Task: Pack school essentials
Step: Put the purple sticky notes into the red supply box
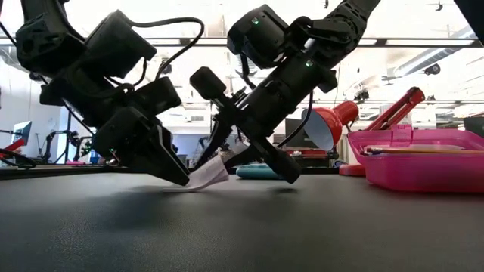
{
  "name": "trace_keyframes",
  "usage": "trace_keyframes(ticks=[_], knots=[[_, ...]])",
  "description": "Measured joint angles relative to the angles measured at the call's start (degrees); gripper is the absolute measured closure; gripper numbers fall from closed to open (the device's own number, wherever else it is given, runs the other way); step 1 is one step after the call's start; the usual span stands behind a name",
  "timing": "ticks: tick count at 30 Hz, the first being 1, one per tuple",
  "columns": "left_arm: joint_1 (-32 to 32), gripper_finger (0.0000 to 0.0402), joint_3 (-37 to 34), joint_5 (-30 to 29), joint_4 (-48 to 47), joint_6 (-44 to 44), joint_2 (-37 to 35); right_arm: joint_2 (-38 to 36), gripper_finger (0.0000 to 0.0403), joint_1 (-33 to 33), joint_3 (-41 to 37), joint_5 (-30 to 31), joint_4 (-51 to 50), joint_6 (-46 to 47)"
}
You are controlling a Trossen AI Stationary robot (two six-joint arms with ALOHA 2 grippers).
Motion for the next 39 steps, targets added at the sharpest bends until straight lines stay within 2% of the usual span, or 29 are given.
trace_keyframes(ticks=[3,8,14,17,22,31,35,39], knots=[[0.0,0.0167,0.0,0.0,0.1,-0.1,0.0,0.0,0.0385,0.0,0.0,0.0,-0.3,-0.6],[0.0,0.0167,0.0,0.6,0.3,-3.1,-1.4,-0.2,0.0393,0.0,0.0,-0.2,-1.5,-0.6],[0.0,0.0167,0.0,7.4,-2.9,-10.3,-8.3,-4.6,0.0394,0.0,0.0,-1.1,-9.6,-2.7],[-0.2,0.0167,0.0,9.4,-4.1,-10.9,-12.4,-9.0,0.0394,0.0,0.0,-1.0,-16.7,-4.9],[-0.3,0.0167,0.0,9.5,-5.0,-10.9,-17.0,-18.1,0.0394,0.0,0.0,-1.0,-29.3,-8.3],[-0.3,0.0167,0.0,7.5,-5.2,-10.9,-17.6,-35.8,0.0394,0.6,0.0,-2.6,-54.4,-8.7],[-0.2,0.0167,0.0,4.7,-5.1,-10.9,-17.6,-39.3,0.0394,1.8,0.0,-6.7,-66.3,-9.9],[-0.2,0.0167,0.0,1.4,-4.6,-10.9,-17.6,-39.4,0.0394,3.0,0.0,-10.7,-79.9,-12.3]])
